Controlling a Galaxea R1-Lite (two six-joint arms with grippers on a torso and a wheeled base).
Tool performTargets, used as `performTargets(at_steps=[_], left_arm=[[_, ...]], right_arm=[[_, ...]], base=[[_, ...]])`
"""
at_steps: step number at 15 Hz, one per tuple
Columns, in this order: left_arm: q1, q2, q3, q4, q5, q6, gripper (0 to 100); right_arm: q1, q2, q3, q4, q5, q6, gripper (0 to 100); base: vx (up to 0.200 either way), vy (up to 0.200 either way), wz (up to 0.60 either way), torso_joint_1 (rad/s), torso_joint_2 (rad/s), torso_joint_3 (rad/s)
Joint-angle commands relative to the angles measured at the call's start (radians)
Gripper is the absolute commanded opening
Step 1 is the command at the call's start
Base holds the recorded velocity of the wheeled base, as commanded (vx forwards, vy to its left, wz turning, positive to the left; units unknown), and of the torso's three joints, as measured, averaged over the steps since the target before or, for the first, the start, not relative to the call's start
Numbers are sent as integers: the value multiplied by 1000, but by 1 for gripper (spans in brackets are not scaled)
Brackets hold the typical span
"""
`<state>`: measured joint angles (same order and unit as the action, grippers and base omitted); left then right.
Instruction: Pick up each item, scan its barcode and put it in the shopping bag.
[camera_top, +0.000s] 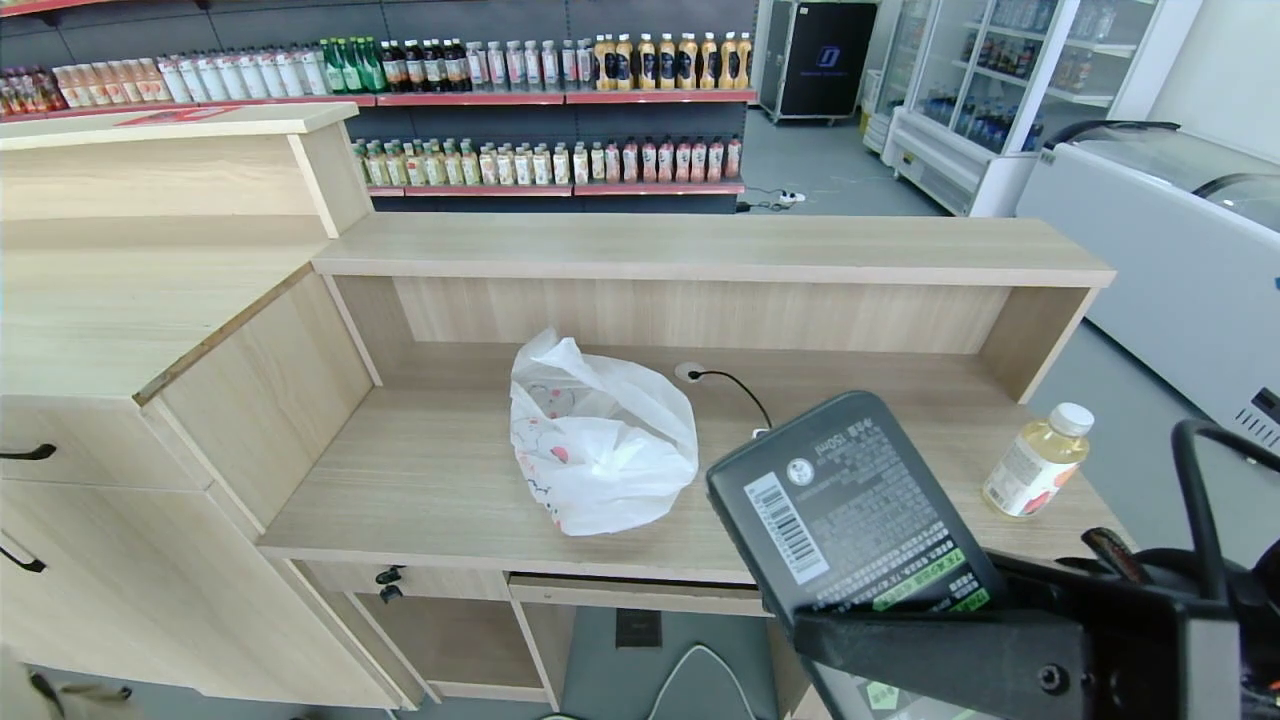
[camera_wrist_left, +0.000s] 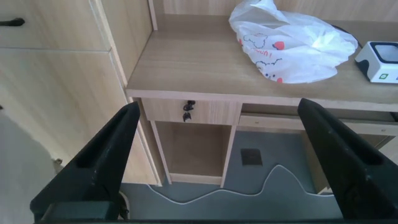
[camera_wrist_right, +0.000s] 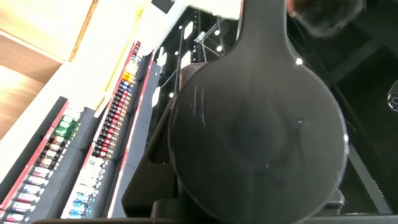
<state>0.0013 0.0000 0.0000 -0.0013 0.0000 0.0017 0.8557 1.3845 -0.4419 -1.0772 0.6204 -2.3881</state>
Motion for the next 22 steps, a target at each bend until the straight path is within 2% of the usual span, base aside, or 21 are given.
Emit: performTargets(at_steps=[1, 15, 17, 18, 20, 21, 22], left_arm=[[0, 0, -2, 0, 0, 0, 100], [0, 0, 0, 0, 0, 0, 100], [0, 0, 0, 0, 0, 0, 100], [2, 0, 0, 0, 0, 0, 100], [0, 0, -2, 0, 0, 0, 100], [0, 0, 0, 0, 0, 0, 100], [0, 0, -2, 0, 0, 0, 100]], right_arm=[[0, -2, 2, -1, 1, 0, 0], [-11, -15, -12, 2, -1, 23, 0], [-80, 8, -110, 2, -13, 260, 0], [-167, 8, -136, 2, -59, 403, 0], [-389, -30, -101, 10, -177, 716, 0], [-406, -35, -97, 11, -188, 741, 0], [-573, -91, -54, 39, -326, 989, 0]], base=[[0, 0, 0, 0, 0, 0], [0, 0, 0, 0, 0, 0], [0, 0, 0, 0, 0, 0], [0, 0, 0, 0, 0, 0], [0, 0, 0, 0, 0, 0], [0, 0, 0, 0, 0, 0], [0, 0, 0, 0, 0, 0]])
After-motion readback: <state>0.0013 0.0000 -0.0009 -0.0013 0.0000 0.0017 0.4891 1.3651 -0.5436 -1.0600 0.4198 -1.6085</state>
